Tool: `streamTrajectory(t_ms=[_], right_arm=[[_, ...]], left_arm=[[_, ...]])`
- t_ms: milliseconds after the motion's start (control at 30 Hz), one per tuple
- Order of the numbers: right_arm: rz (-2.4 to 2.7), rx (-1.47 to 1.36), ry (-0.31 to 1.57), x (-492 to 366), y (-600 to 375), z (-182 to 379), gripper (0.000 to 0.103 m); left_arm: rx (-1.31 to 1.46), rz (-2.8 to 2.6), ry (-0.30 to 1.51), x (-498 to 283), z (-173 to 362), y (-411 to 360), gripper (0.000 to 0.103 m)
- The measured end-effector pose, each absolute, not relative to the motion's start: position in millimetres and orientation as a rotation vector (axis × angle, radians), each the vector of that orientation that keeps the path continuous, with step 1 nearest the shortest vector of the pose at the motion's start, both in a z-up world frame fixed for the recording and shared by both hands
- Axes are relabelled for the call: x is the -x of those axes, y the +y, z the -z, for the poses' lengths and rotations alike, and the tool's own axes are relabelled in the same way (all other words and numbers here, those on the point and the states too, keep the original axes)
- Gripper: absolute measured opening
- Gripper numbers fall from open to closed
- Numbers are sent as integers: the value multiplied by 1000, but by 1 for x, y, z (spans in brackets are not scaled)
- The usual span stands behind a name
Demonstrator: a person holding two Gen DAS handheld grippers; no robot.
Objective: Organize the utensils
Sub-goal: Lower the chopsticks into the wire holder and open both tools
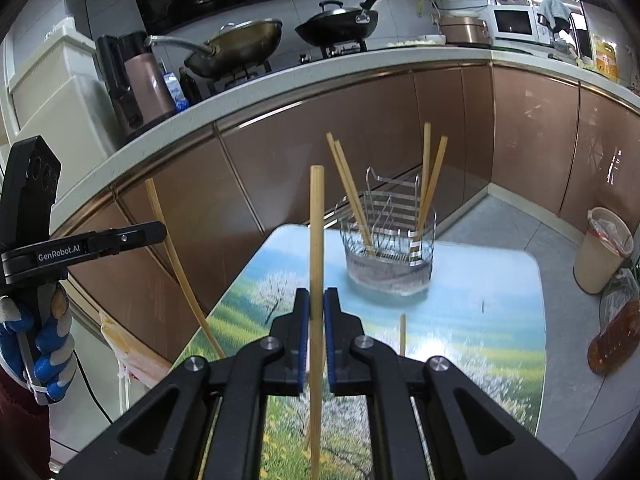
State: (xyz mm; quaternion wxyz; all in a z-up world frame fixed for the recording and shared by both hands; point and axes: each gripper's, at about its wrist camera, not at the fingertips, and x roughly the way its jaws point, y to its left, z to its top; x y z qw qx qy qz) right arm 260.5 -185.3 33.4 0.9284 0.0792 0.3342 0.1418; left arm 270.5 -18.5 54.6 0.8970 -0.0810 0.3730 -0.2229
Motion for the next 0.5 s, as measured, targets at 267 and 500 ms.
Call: streamTrajectory(t_ms=[267, 500], right_arm=[[-281, -161, 599, -305, -199, -72, 7], [-258, -183, 517, -360, -216, -98, 7]], left_arm=[[190, 491, 701, -315, -93, -36, 6], [226, 518, 621, -360, -122, -54, 6]])
